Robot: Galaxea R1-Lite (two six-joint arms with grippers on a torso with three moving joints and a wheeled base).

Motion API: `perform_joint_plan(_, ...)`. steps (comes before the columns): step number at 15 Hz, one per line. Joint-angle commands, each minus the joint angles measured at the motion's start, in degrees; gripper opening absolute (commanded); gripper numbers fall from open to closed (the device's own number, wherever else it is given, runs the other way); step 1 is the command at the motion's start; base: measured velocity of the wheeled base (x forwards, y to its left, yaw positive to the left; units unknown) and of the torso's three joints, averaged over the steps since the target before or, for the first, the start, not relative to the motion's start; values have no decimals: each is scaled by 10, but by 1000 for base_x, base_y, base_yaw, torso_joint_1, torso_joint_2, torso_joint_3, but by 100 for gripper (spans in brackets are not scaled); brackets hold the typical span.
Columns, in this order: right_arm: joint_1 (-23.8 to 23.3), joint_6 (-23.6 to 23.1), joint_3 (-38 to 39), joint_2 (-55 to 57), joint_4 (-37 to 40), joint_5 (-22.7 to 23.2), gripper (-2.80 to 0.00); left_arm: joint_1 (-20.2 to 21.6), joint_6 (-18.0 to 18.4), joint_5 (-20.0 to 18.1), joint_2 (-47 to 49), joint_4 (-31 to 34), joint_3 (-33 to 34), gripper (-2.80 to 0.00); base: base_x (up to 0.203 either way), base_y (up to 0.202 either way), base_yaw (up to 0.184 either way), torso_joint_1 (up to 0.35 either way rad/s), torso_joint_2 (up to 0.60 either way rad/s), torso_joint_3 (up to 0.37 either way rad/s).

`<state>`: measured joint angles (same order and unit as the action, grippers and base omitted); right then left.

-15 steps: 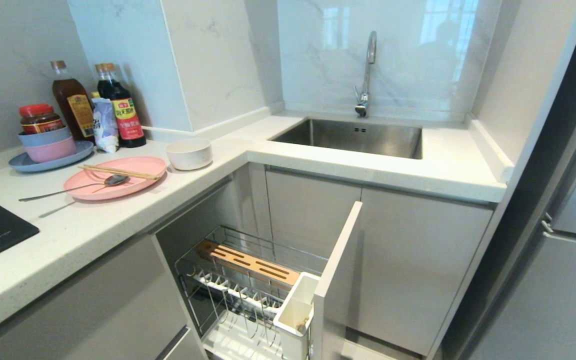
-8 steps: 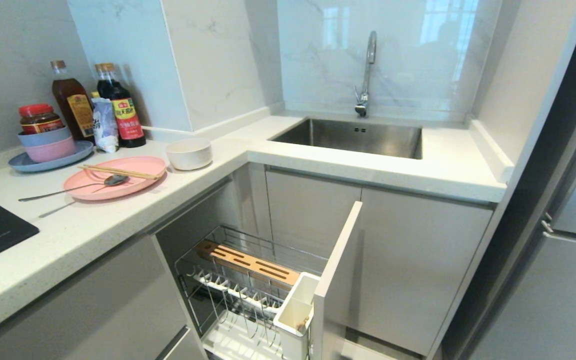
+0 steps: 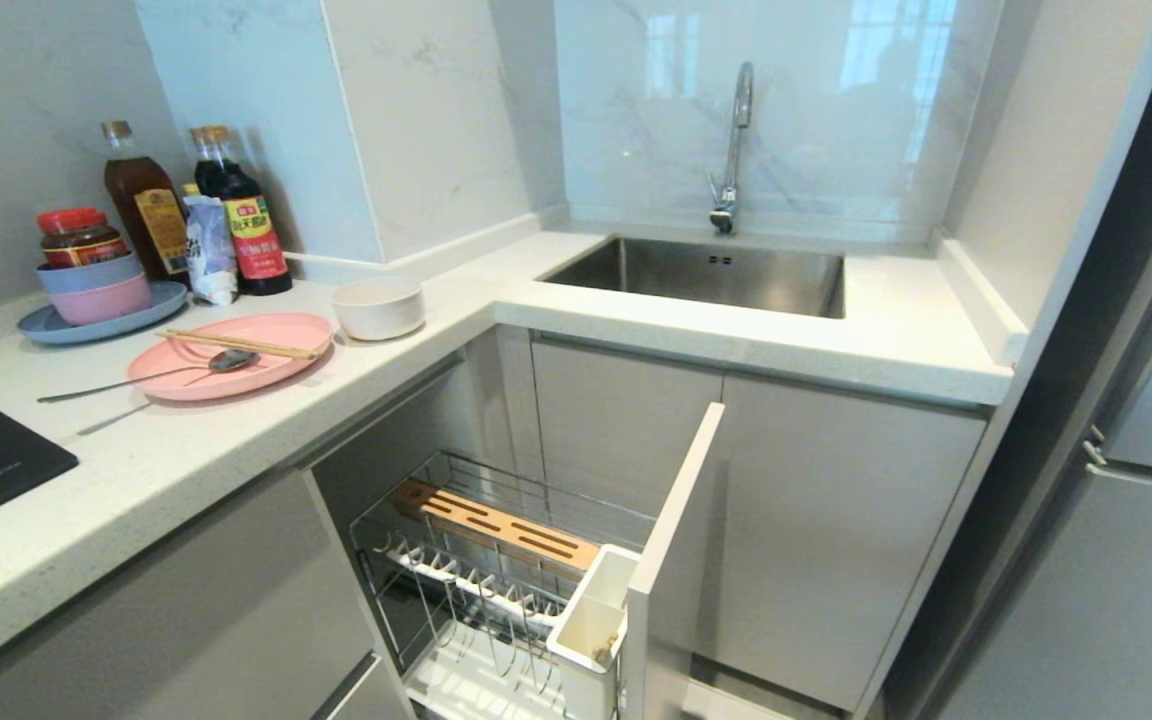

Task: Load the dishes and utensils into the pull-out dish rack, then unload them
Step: Pick up the bowl and place it in the cupboard

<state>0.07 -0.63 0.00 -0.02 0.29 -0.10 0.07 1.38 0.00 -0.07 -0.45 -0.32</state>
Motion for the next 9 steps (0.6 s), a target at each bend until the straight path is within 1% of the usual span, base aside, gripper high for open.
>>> perform_joint_plan(1, 0, -1, 0, 0, 0, 0, -280, 0, -1, 0, 0, -2, 2, -280, 0, 0, 0, 0, 0, 0)
perform_joint_plan(9, 0, 0, 0, 0, 0, 0, -280, 0, -3, 0, 0, -2, 3, -280, 0, 0, 0, 0, 0, 0)
